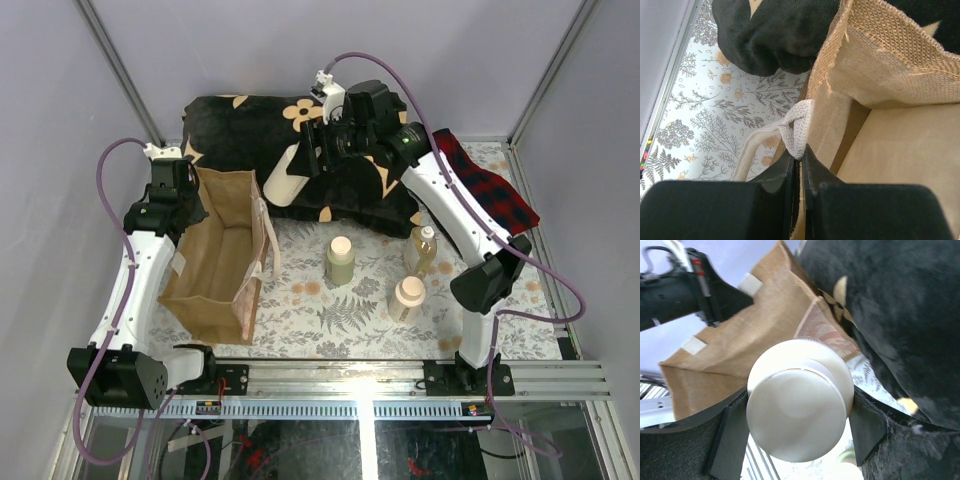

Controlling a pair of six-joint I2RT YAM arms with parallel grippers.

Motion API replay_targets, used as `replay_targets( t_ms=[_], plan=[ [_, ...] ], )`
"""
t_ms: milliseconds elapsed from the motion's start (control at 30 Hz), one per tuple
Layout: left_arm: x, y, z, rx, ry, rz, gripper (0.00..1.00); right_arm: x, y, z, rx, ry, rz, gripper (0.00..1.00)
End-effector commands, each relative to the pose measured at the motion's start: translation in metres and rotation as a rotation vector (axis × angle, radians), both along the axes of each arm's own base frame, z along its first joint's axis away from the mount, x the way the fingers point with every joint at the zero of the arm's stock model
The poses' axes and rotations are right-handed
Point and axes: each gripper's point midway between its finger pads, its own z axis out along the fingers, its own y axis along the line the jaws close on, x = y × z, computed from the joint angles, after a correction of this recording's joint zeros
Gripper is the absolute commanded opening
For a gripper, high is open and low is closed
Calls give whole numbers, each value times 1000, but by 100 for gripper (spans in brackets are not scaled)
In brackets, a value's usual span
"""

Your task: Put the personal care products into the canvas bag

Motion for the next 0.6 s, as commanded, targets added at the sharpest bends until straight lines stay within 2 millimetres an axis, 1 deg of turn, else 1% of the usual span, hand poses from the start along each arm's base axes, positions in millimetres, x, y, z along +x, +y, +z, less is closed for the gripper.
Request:
replay_targets(
  t_ms=[0, 267, 400, 500, 567],
  plan=[
    [6, -4, 4, -27, -40, -21, 0, -40, 11, 127, 337, -261, 174, 1],
    [6, -9, 4, -48, -47, -32, 0, -69, 41, 128, 410, -269, 325, 1],
    [8, -11, 7, -56, -58, -41, 0, -75, 61, 114, 425, -236, 391, 1],
    [9, -12, 9, -62, -65, -48, 0, -83, 77, 106, 433, -232, 444, 1],
    [11, -14, 12, -69, -74, -52, 0, -86, 88, 96, 427, -226, 468, 1]
  ],
)
